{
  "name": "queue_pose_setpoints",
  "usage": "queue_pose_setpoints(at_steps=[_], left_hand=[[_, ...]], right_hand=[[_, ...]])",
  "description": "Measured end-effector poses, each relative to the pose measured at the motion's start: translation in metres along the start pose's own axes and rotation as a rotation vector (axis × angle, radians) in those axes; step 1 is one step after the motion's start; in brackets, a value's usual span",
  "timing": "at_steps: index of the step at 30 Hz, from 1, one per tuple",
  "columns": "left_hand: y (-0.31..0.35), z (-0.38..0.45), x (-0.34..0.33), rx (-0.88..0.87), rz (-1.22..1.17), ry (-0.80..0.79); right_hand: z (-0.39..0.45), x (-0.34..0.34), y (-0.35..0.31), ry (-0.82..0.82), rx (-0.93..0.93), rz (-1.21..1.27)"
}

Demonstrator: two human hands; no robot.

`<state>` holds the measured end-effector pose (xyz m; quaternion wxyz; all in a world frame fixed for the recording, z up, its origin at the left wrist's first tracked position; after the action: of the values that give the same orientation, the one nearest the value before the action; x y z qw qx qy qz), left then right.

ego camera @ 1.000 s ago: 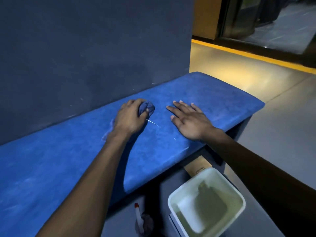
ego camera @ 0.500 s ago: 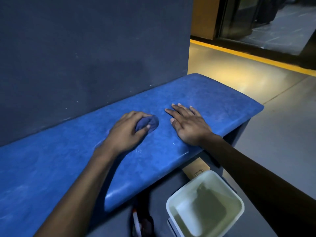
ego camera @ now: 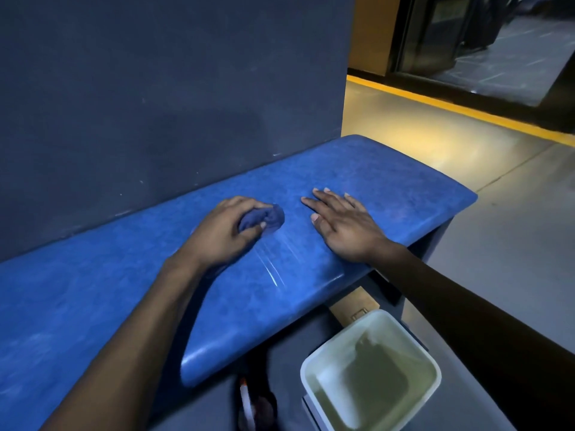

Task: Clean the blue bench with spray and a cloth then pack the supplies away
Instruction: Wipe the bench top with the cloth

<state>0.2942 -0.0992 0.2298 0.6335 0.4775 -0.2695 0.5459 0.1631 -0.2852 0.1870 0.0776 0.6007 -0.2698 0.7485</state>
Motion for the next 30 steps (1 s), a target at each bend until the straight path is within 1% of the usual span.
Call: queue_pose_setpoints(at_steps=[1,2,4,6,8,10,12,14,15,16,18,21,23,25,26,27,30], left_hand=[[-0.003,0.003,-0.002,0.044,0.024,-0.009],[0.006,0.005,-0.006,0.037,0.020,-0.026],[0.043,-0.004,-0.014,-0.093,-0.062,-0.071],[0.078,-0.029,-0.013,-0.239,-0.141,-0.137],[0.088,-0.052,-0.004,-0.310,-0.203,-0.219],[0.064,-0.057,0.008,-0.286,-0.194,-0.259],[0.026,-0.043,0.019,-0.208,-0.125,-0.178],[-0.003,-0.022,0.023,-0.056,-0.050,-0.074],[-0.007,-0.014,0.019,0.006,-0.023,-0.056],[-0.001,-0.007,0.013,0.025,-0.006,-0.056],[0.030,-0.007,-0.003,-0.025,-0.042,-0.079],[0.078,-0.043,-0.012,-0.124,-0.092,-0.128],[0.085,-0.072,-0.006,-0.136,-0.084,-0.129],[0.062,-0.084,0.006,-0.051,-0.038,-0.072],[0.043,-0.083,0.012,0.018,0.003,-0.026],[0.024,-0.077,0.016,0.121,0.059,0.022],[-0.016,-0.044,0.012,0.517,0.220,0.143]], right_hand=[[0.000,0.000,0.000,0.001,0.001,0.002],[0.000,0.000,-0.001,0.003,0.001,0.006],[0.000,0.000,0.001,0.008,-0.002,0.006],[0.000,0.001,0.000,0.012,-0.003,-0.006],[0.000,0.001,0.000,0.014,-0.003,-0.014],[0.000,0.001,-0.001,0.016,-0.005,-0.013],[0.000,0.000,-0.001,0.013,-0.009,-0.009],[0.000,-0.001,0.000,0.022,-0.007,-0.005],[0.001,-0.001,0.000,0.031,-0.005,-0.006],[0.001,-0.002,0.000,0.040,-0.004,-0.005],[0.001,-0.001,0.000,0.049,-0.002,-0.003],[0.001,0.000,0.000,0.046,0.007,-0.004],[-0.001,-0.001,0.000,0.042,0.004,0.001],[-0.001,-0.002,0.000,0.042,0.002,0.005],[0.000,-0.003,0.000,0.046,0.003,0.007],[0.000,-0.003,0.000,0.051,0.002,0.010],[0.000,-0.003,0.000,0.061,-0.003,0.015]])
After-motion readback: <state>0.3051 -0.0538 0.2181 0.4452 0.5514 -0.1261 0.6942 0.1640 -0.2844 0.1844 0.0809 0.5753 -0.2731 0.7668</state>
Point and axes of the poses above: each hand's wrist, its own z-axis towards the middle knuckle, its own x-axis out of the back of the hand, y = z × x, the point moved 6 cm from there along z, towards the middle knuckle, and after that the axes turned 11 degrees about -x, right-handed, at the moved point
